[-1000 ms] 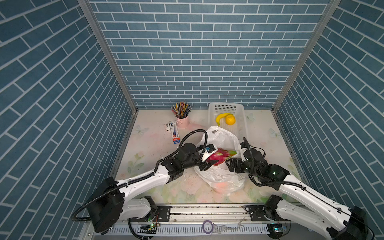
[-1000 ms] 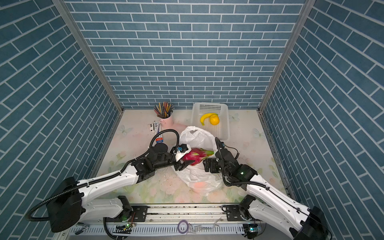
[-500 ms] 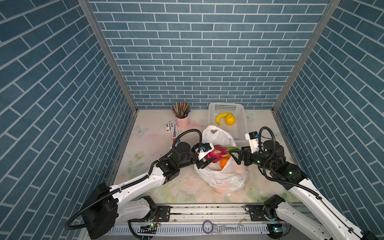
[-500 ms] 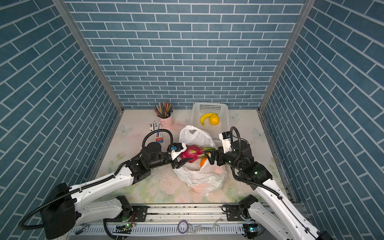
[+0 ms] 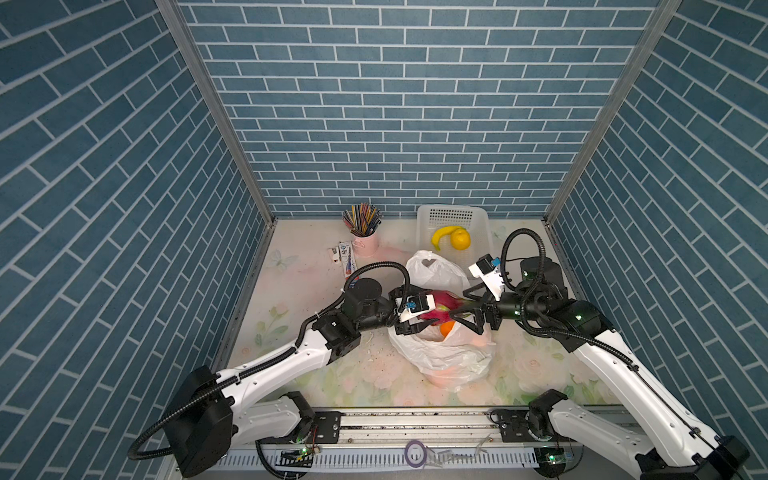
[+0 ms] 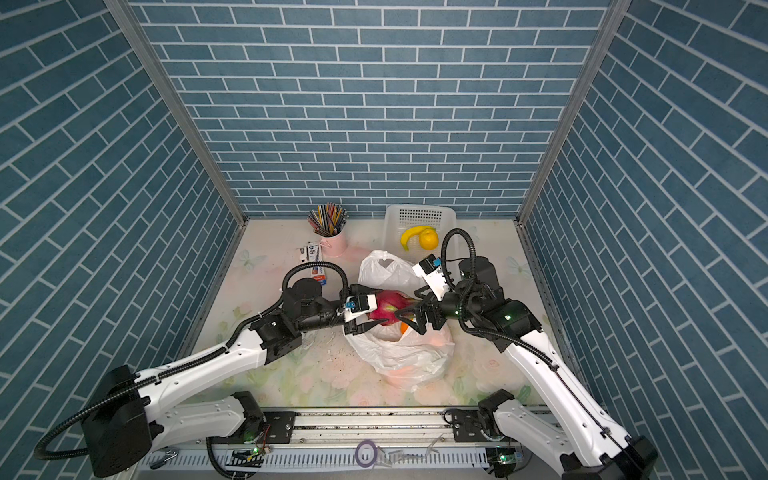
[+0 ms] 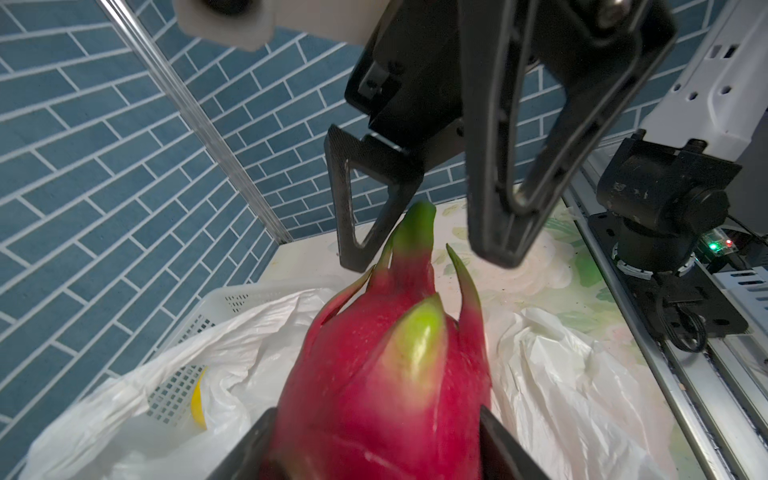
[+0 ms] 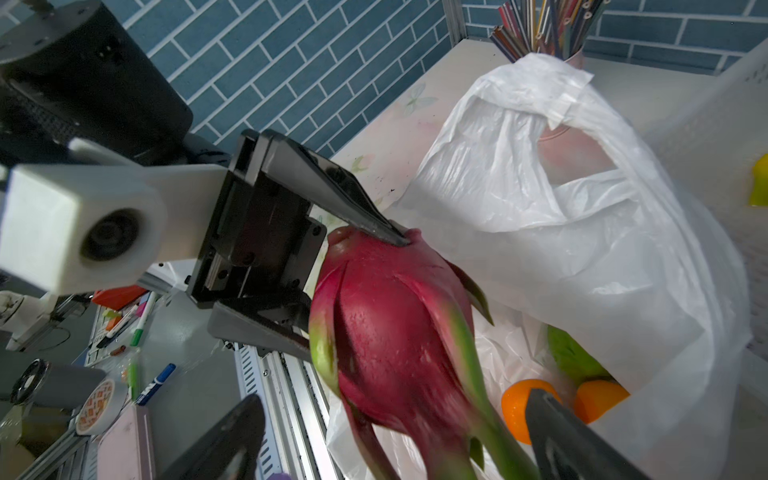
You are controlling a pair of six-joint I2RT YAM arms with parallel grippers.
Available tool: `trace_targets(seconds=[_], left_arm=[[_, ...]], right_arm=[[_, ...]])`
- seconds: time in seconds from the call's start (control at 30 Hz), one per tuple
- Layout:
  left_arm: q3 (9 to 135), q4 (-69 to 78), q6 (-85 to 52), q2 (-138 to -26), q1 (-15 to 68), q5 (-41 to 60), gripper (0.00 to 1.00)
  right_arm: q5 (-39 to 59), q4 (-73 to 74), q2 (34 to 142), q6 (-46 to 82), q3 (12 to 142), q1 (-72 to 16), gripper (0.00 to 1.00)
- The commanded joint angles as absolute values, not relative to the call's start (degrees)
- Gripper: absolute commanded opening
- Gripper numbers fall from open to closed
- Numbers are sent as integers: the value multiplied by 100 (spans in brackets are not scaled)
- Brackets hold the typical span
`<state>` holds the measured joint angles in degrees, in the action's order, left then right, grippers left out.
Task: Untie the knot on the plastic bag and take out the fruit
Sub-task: 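Grasp the dragon fruit with the right gripper next to the left gripper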
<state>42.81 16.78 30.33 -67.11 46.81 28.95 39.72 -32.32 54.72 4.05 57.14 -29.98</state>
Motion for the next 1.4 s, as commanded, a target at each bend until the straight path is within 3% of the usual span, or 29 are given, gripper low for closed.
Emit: trace_targets(seconds=[0.0, 0.47, 0.8, 1.13, 1.3, 1.37], left_arm=[[4581, 1534, 3860, -6730, 4708, 3094, 48], [5374, 1367, 4799, -7245, 4884, 3370, 48], [5348, 1313, 5067, -7129, 4966, 3201, 48], [5681, 1300, 5251, -7258, 4956, 3627, 48], [5799, 1257, 5317, -7365, 4967, 3718, 48], [5776, 1255, 5335, -7365, 4968, 3684, 48]], right_arm=[[4555, -3361, 5615, -132, 5927, -2988, 98], [4911, -3090, 6101, -118, 5979, -2988, 98], [2972, -2787, 5982, -135, 5929, -2988, 98], [5541, -2443, 6312, 156, 5870, -2988, 96], [5619, -2540, 6383, 167, 5994, -2988, 86], [5384, -2519, 6331, 165, 6025, -2988, 76]])
